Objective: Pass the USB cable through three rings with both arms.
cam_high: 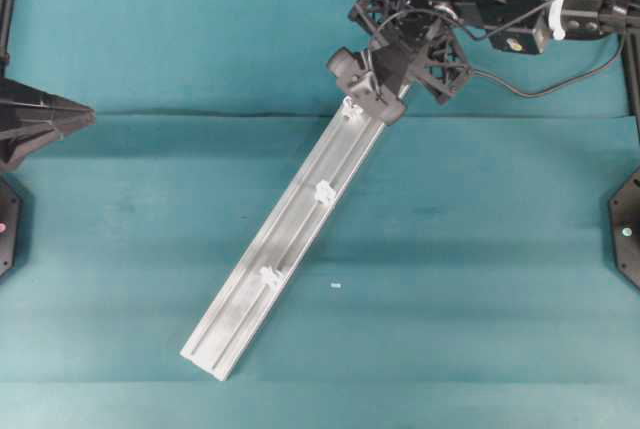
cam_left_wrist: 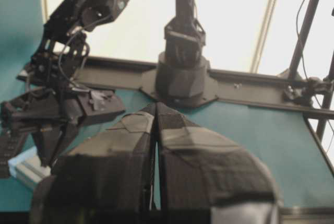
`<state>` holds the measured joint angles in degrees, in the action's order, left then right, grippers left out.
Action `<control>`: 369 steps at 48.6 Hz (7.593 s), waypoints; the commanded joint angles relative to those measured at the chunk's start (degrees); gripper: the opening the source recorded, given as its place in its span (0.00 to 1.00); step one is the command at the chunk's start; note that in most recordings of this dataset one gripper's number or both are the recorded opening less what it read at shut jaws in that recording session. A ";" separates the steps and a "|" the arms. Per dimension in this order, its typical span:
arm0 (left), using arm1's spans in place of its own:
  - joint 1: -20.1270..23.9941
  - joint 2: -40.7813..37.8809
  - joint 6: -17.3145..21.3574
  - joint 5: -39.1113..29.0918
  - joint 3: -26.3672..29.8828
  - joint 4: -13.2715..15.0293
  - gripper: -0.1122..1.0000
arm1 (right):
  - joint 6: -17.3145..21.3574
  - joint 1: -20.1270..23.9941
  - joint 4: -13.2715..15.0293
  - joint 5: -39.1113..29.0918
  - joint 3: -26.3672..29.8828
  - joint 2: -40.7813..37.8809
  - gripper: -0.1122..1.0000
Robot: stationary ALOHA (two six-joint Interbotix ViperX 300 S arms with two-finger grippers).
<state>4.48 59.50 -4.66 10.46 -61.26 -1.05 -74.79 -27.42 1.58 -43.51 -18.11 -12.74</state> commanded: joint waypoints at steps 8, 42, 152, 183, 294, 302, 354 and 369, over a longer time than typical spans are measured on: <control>0.09 -0.88 -0.09 0.26 0.79 -0.09 0.10 | 0.79 1.67 -1.05 0.26 0.44 -0.18 0.17; -0.09 -6.59 -4.04 0.26 1.14 -0.09 0.10 | 0.79 1.49 -7.65 0.53 -0.26 -0.35 0.17; 11.43 -75.67 -8.09 0.79 33.57 -0.18 0.85 | 2.02 0.09 -17.05 2.99 -0.62 -0.18 0.17; 11.07 -75.41 -7.82 -2.20 33.75 -0.18 0.22 | 2.46 0.88 -17.05 8.17 -2.11 0.18 0.17; 8.09 -65.04 -11.07 0.26 23.38 -0.18 0.20 | 13.54 10.20 -16.44 30.15 -10.63 3.78 0.45; 8.09 -65.13 -10.90 0.97 23.55 -0.18 0.20 | 13.54 10.37 -15.82 29.79 -10.55 3.78 0.17; 1.23 -42.45 -10.99 -9.23 11.78 -0.18 0.93 | 13.27 11.25 -6.59 20.57 -10.99 4.31 0.17; 1.23 -31.64 -13.45 -13.01 6.59 -0.18 0.93 | 13.27 11.60 -4.48 17.84 -12.30 5.19 0.17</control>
<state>5.80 25.84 -17.40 -2.72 -54.58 -1.05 -61.88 -16.26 -3.08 -24.70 -29.88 -7.73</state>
